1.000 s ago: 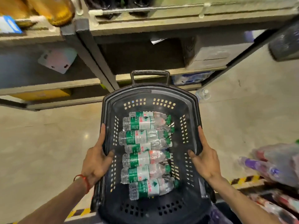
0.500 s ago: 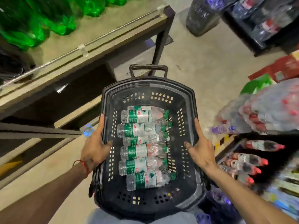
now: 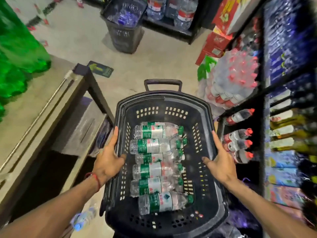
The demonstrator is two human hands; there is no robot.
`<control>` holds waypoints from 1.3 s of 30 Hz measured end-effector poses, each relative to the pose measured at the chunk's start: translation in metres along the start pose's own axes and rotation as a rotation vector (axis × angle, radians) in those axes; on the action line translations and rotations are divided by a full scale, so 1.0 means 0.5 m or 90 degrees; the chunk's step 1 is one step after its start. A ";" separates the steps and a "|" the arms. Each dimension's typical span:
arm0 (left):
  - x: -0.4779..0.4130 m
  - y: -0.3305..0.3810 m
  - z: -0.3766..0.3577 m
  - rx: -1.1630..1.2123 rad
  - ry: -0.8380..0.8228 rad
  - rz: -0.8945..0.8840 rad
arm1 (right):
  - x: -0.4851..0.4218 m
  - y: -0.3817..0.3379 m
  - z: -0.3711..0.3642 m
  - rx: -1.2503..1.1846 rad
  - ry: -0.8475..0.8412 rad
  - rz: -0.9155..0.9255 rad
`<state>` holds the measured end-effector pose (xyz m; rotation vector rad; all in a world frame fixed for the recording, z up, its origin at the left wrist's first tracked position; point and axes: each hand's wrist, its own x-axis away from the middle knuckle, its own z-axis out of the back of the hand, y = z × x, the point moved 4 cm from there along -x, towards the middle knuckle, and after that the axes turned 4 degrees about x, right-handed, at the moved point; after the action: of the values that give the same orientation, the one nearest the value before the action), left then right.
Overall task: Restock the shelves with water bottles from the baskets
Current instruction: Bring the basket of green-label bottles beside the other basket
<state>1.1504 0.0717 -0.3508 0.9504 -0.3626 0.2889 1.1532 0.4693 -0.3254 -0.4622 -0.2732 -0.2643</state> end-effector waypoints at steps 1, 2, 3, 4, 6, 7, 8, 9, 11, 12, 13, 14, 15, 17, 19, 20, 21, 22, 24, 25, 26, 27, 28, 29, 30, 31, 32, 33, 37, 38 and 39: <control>-0.032 0.011 -0.004 -0.015 -0.012 -0.001 | -0.016 0.002 0.006 -0.005 0.009 -0.013; -0.061 0.031 -0.008 -0.014 -0.025 0.000 | -0.034 0.008 0.011 -0.014 0.014 -0.026; -0.088 0.047 -0.015 -0.006 -0.041 0.004 | -0.054 0.015 0.017 -0.022 0.017 -0.039; -0.113 0.064 -0.022 -0.006 -0.050 0.004 | -0.076 0.021 0.025 -0.031 0.018 -0.047; -0.165 0.099 -0.034 -0.032 -0.050 0.013 | -0.133 0.030 0.041 -0.040 0.016 -0.054; -0.193 0.115 -0.039 -0.039 -0.048 0.022 | -0.167 0.033 0.051 -0.040 0.012 -0.056; -0.221 0.136 -0.045 -0.031 -0.049 0.031 | -0.203 0.033 0.063 -0.038 0.009 -0.059; -0.250 0.157 -0.053 -0.024 -0.051 0.036 | -0.242 0.032 0.075 -0.037 0.006 -0.060; -0.313 0.196 -0.065 -0.022 -0.063 0.035 | -0.321 0.034 0.100 -0.032 -0.007 -0.053; -0.339 0.216 -0.068 -0.017 -0.059 0.036 | -0.355 0.033 0.114 -0.025 -0.011 -0.050; -0.363 0.235 -0.072 -0.018 -0.052 0.041 | -0.390 0.028 0.129 -0.018 -0.012 -0.047; -0.388 0.254 -0.079 -0.027 -0.050 0.043 | -0.427 0.024 0.141 -0.010 -0.013 -0.045; -0.415 0.267 -0.083 -0.032 -0.047 0.046 | -0.465 0.019 0.151 0.000 -0.014 -0.042; -0.472 0.287 -0.084 -0.026 -0.038 0.049 | -0.545 0.002 0.168 0.028 -0.021 -0.033; -0.541 0.296 -0.087 -0.012 -0.037 0.045 | -0.627 -0.016 0.180 0.055 -0.030 -0.025; -0.579 0.301 -0.089 0.006 -0.037 0.049 | -0.667 -0.029 0.186 0.062 -0.031 -0.020; -0.616 0.308 -0.092 0.029 -0.040 0.060 | -0.708 -0.044 0.193 0.071 -0.029 -0.012; -0.652 0.319 -0.094 0.040 -0.044 0.061 | -0.748 -0.057 0.200 0.077 -0.027 -0.005; -0.716 0.344 -0.086 0.029 -0.040 0.048 | -0.818 -0.086 0.220 0.096 -0.022 -0.002; -0.744 0.355 -0.083 0.022 -0.037 0.049 | -0.847 -0.099 0.232 0.109 -0.020 -0.005; -0.762 0.368 -0.078 0.020 -0.037 0.050 | -0.866 -0.107 0.242 0.114 -0.022 -0.013; -0.790 0.382 -0.073 0.020 -0.034 0.052 | -0.896 -0.117 0.251 0.104 -0.020 -0.012; -0.823 0.399 -0.063 0.022 -0.029 0.057 | -0.935 -0.131 0.260 0.082 -0.021 -0.008; -0.852 0.414 -0.048 0.021 -0.020 0.068 | -0.973 -0.150 0.266 0.057 -0.024 -0.001; -0.883 0.430 -0.030 0.028 -0.007 0.077 | -1.016 -0.173 0.275 0.042 -0.024 0.012; -0.914 0.445 -0.010 0.035 0.002 0.080 | -1.058 -0.195 0.282 0.036 -0.022 0.026; -0.942 0.462 0.012 0.036 0.010 0.077 | -1.096 -0.216 0.286 0.040 -0.018 0.036; -0.970 0.478 0.033 0.030 0.020 0.074 | -1.131 -0.237 0.288 0.048 -0.017 0.044; -1.058 0.514 0.111 -0.002 0.089 0.093 | -1.280 -0.337 0.280 0.058 -0.055 0.091; -1.072 0.515 0.128 0.013 0.116 0.111 | -1.320 -0.370 0.279 0.071 -0.068 0.111; -1.090 0.509 0.146 0.023 0.131 0.121 | -1.358 -0.404 0.275 0.100 -0.087 0.122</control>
<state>0.5454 0.1070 -0.3562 0.9132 -0.2599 0.5638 0.4322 0.4868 -0.3412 -0.3482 -0.3773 -0.0243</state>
